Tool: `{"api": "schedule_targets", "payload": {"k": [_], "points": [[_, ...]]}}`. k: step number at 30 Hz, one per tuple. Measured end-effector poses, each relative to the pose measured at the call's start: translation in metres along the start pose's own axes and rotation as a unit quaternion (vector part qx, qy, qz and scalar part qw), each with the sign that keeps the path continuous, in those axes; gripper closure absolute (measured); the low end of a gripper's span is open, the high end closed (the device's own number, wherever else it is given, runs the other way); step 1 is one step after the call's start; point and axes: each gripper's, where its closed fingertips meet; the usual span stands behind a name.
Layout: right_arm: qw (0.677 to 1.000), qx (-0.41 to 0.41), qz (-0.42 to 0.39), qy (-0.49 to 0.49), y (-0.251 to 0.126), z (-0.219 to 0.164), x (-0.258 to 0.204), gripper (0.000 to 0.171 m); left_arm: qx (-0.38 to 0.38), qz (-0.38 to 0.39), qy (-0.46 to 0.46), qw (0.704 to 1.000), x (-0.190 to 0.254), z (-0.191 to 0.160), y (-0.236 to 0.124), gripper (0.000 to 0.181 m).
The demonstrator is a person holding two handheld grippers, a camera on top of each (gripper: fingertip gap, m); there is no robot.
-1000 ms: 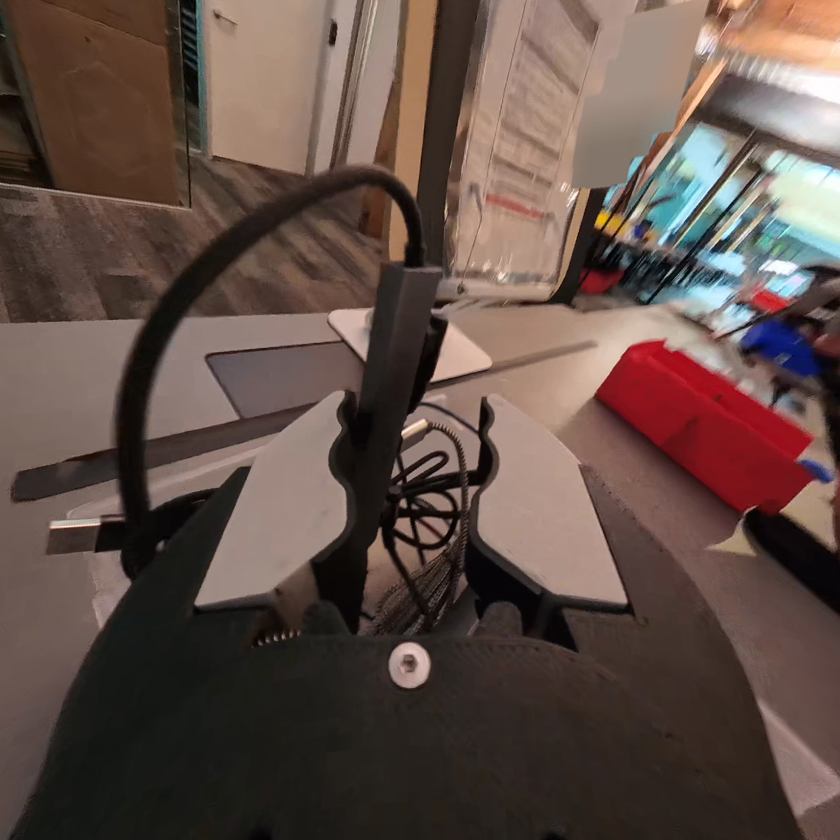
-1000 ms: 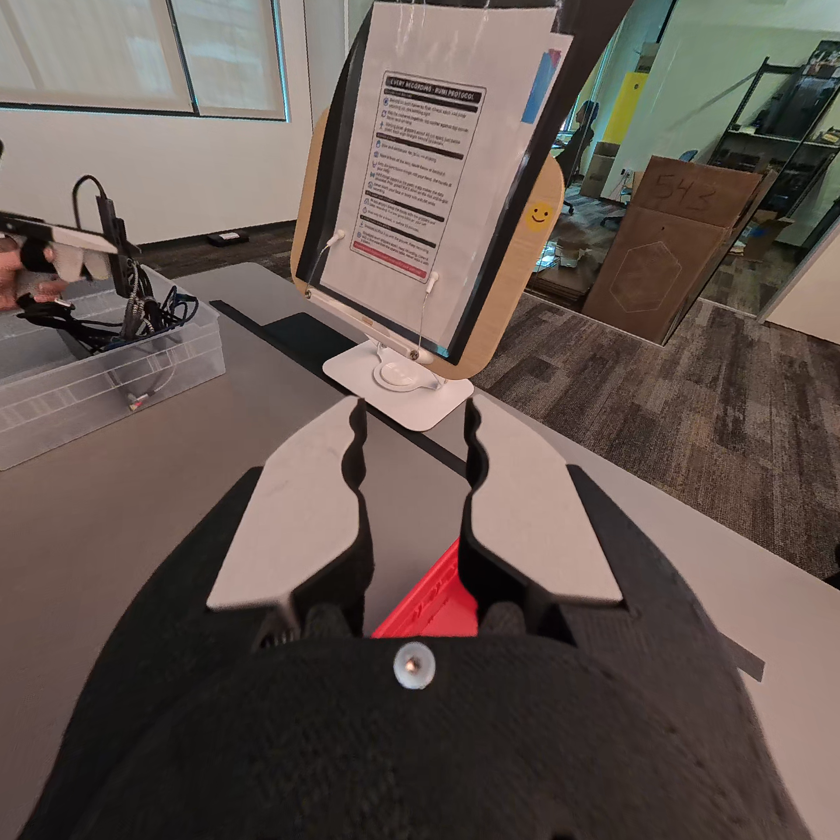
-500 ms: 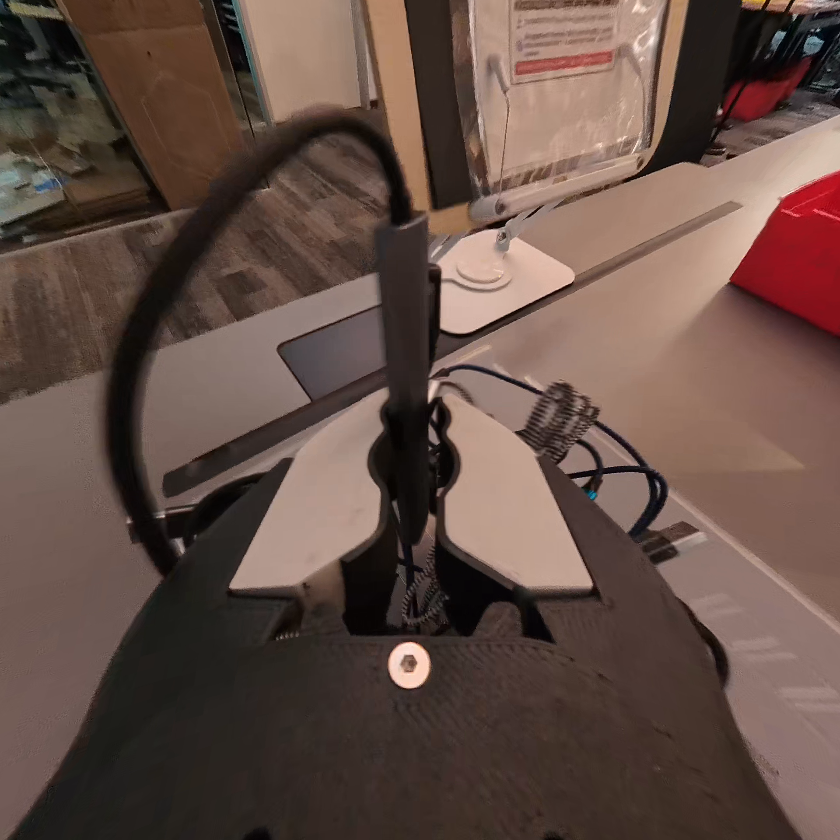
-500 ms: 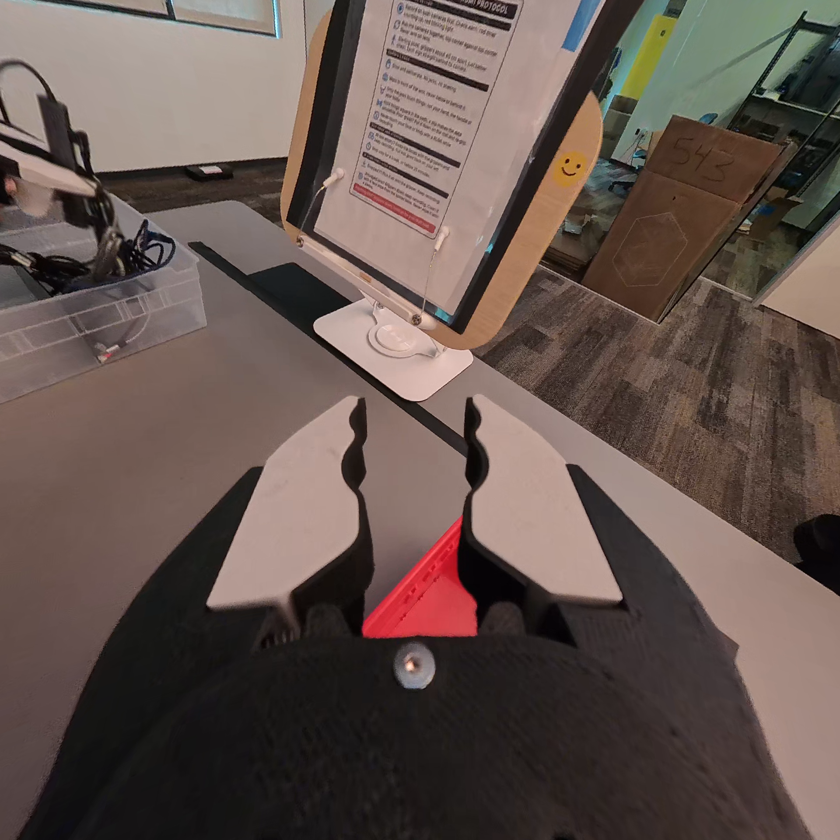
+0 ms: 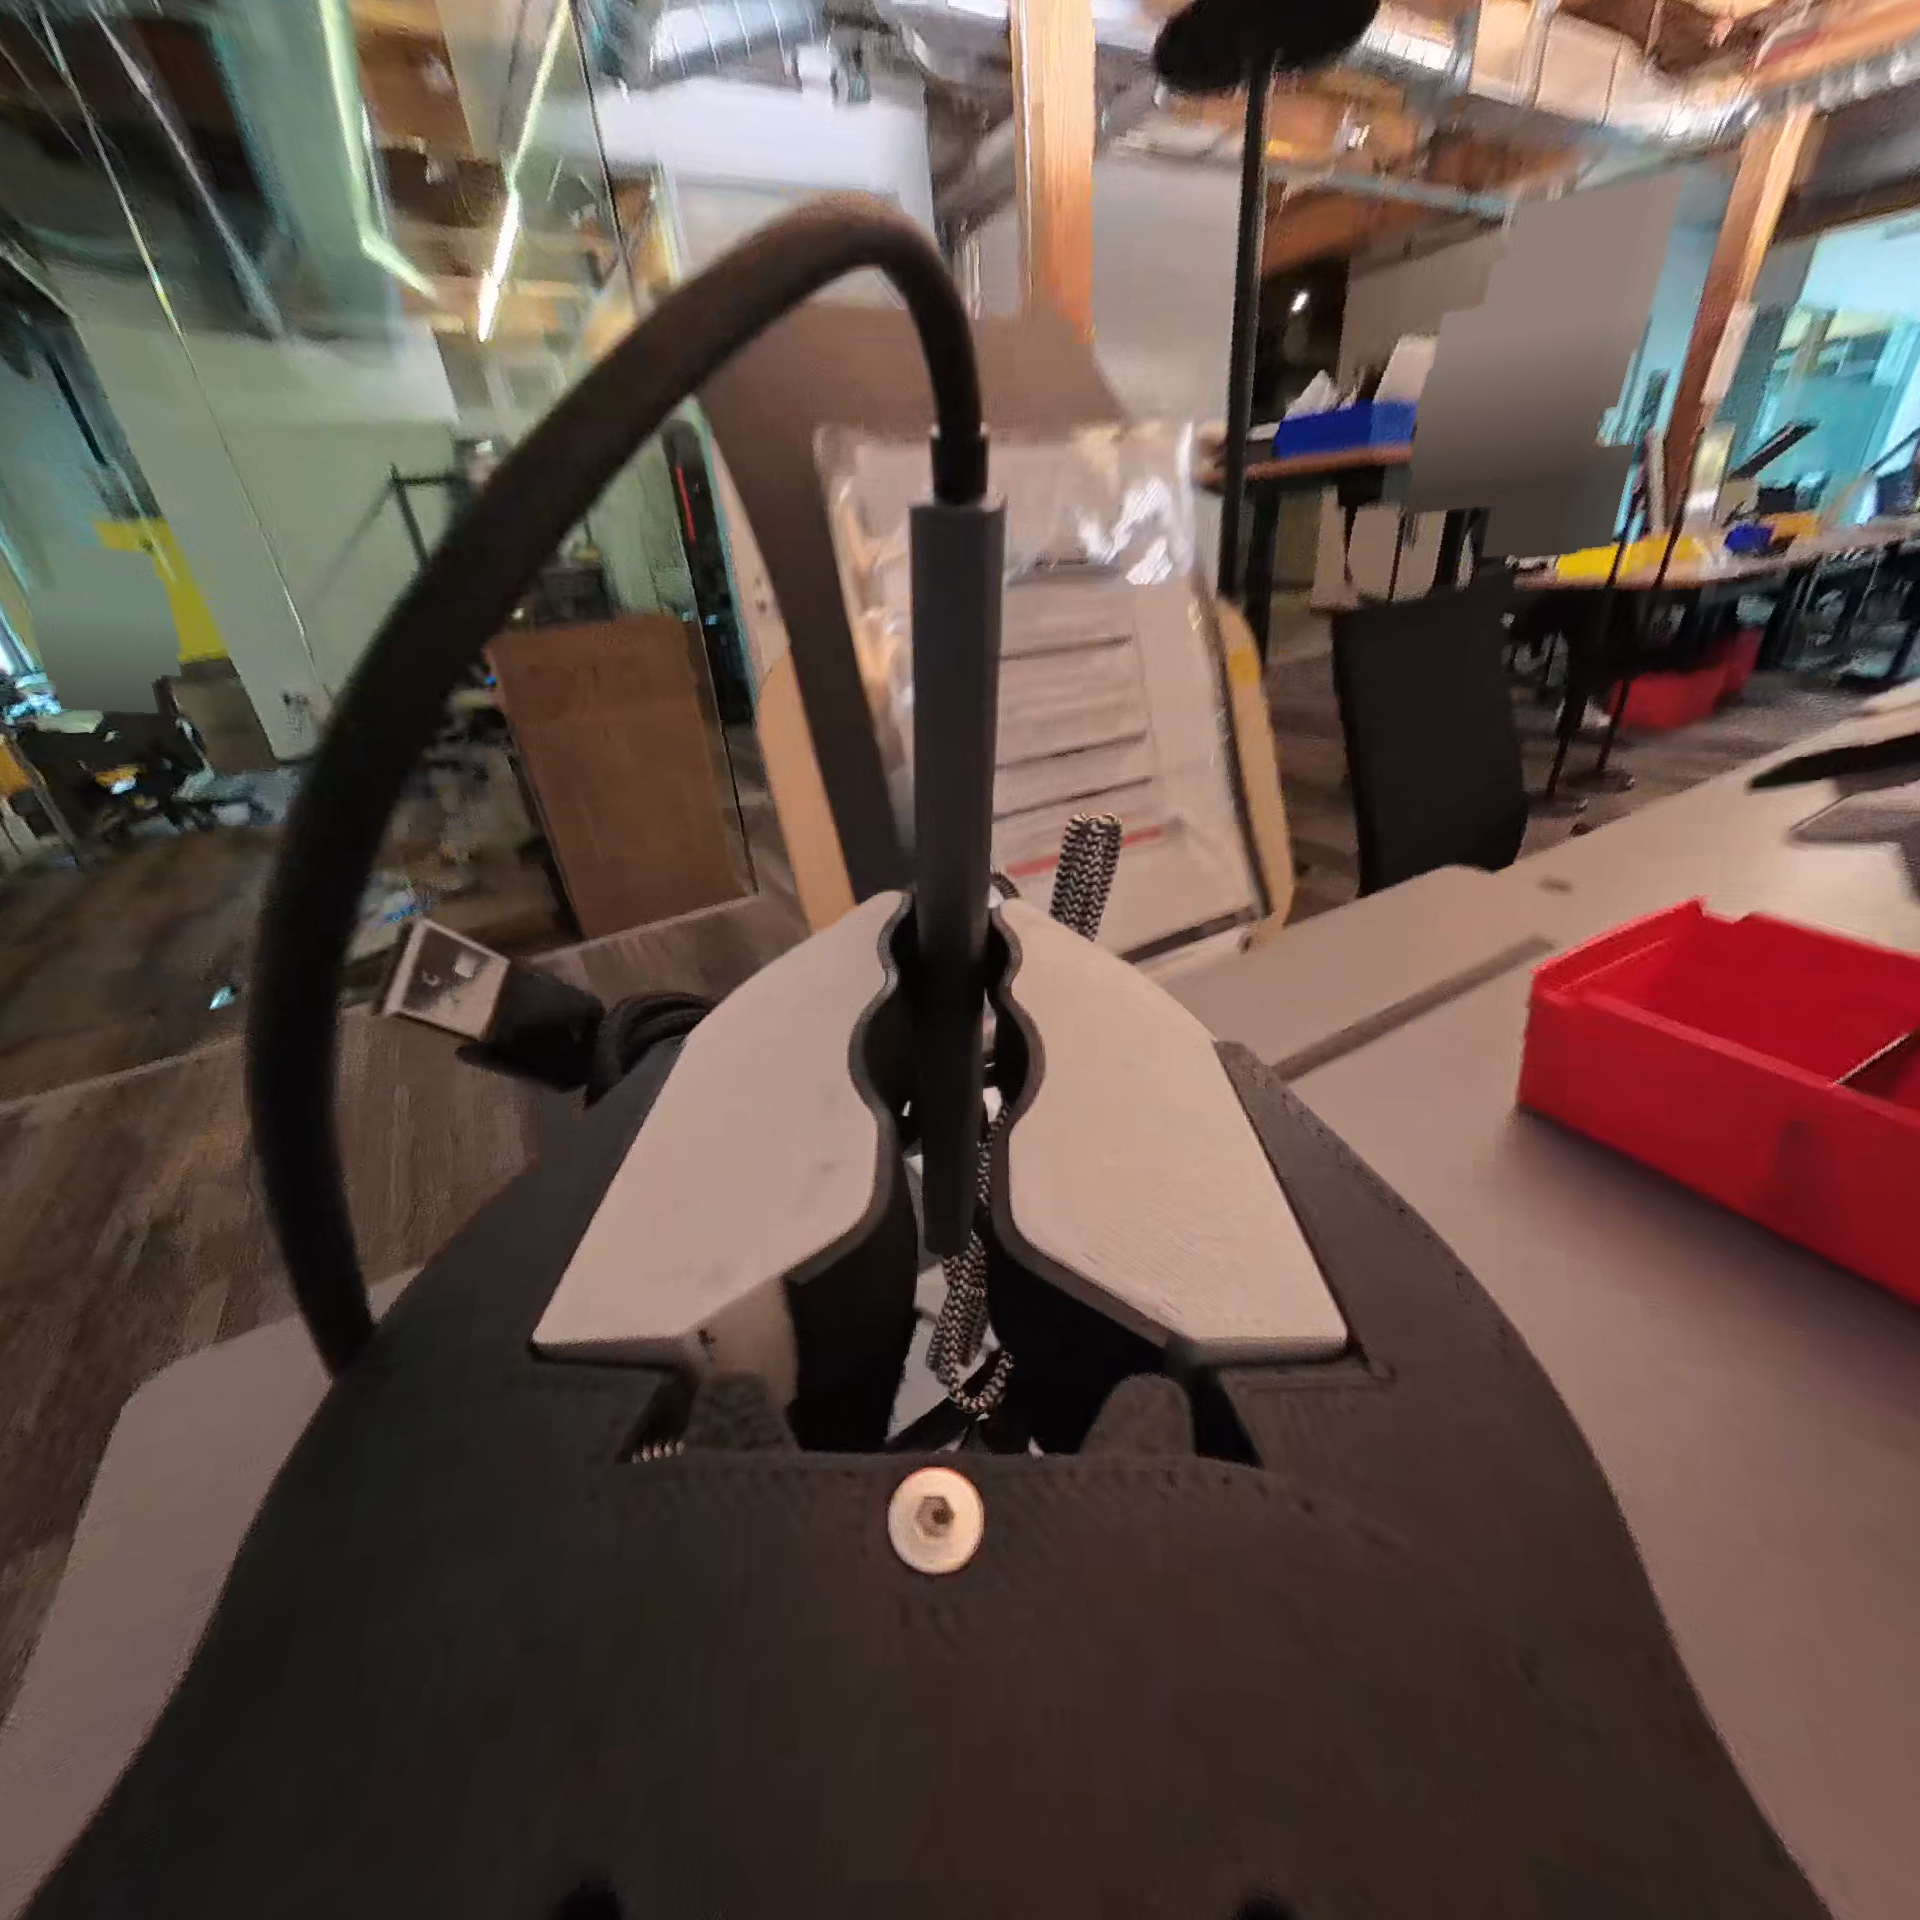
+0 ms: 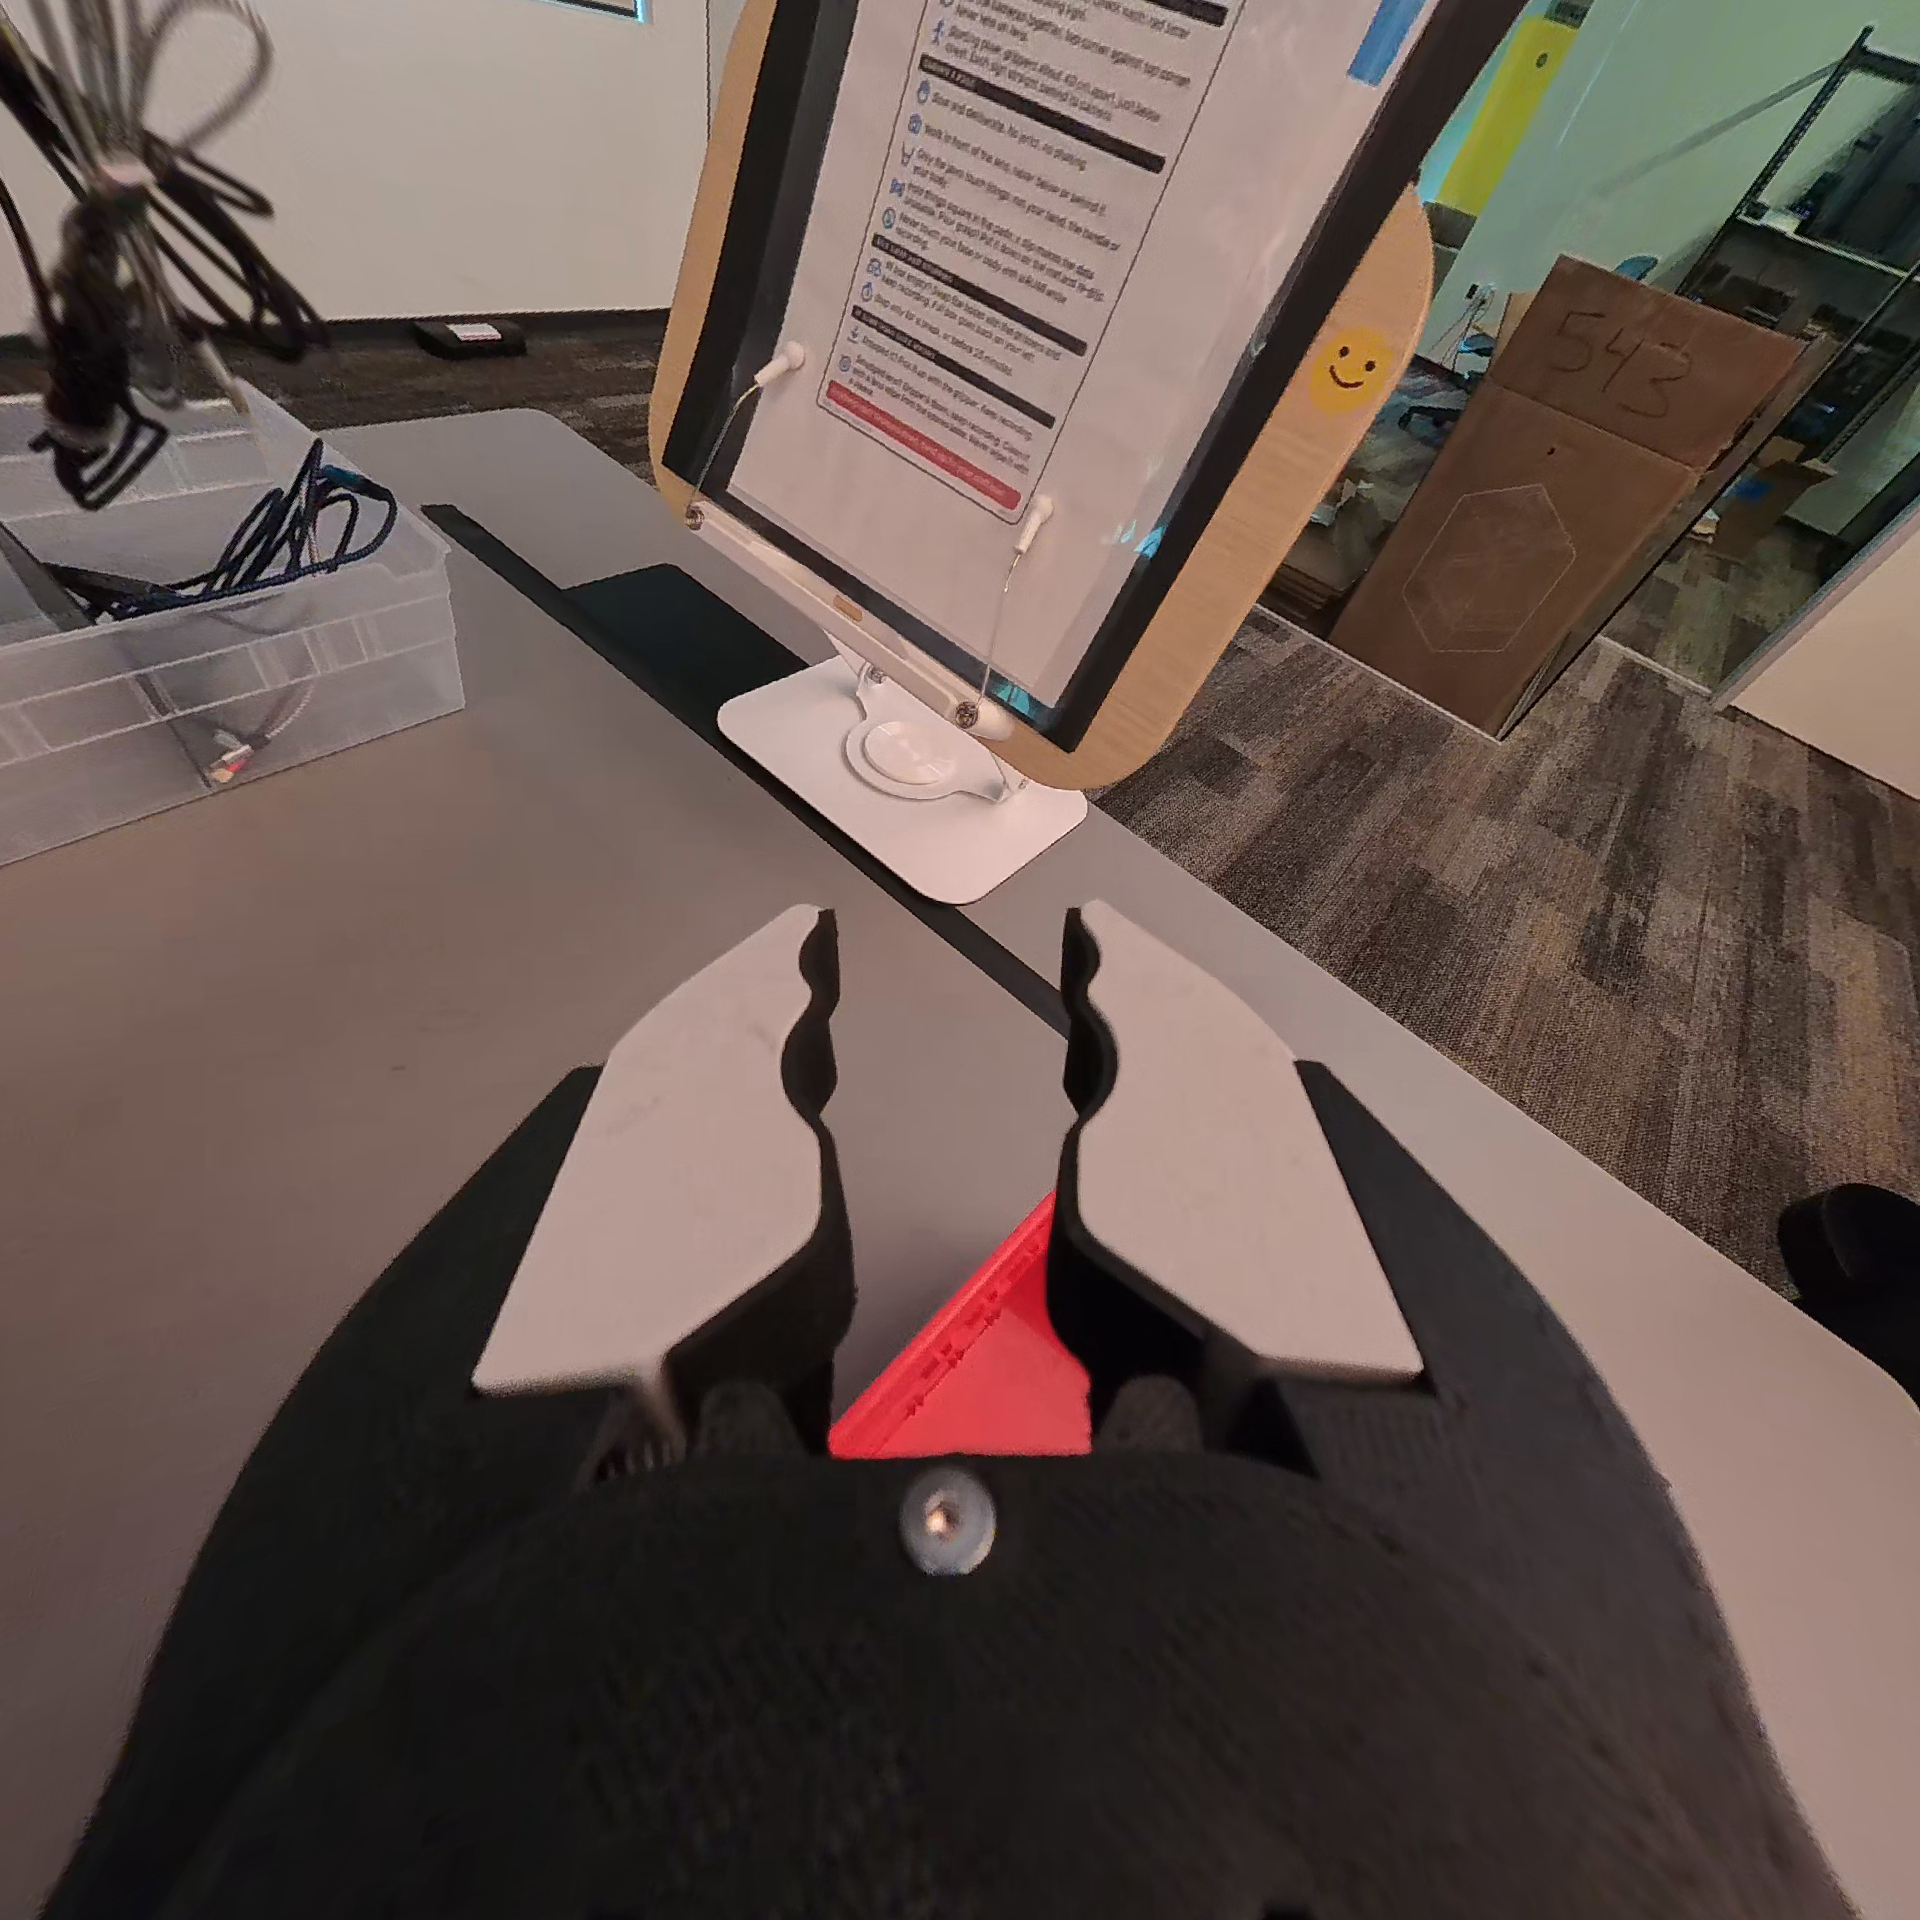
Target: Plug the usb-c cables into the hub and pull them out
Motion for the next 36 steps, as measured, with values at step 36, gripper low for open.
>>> {"api": "schedule_targets", "payload": {"k": [36], "points": [[0.886, 0.119, 0.376, 0.243, 0.047, 0.038, -0.159, 0.161, -0.203, -0.423, -0.096, 0.878, 0.285, -0.128, 0.067, 0.172]]}}
Point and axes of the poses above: each gripper's, where its closed fingertips meet, y out along the fingers, z out of its top, x = y × z across the jaws, and after that the axes turned 7 degrees about x, right-handed
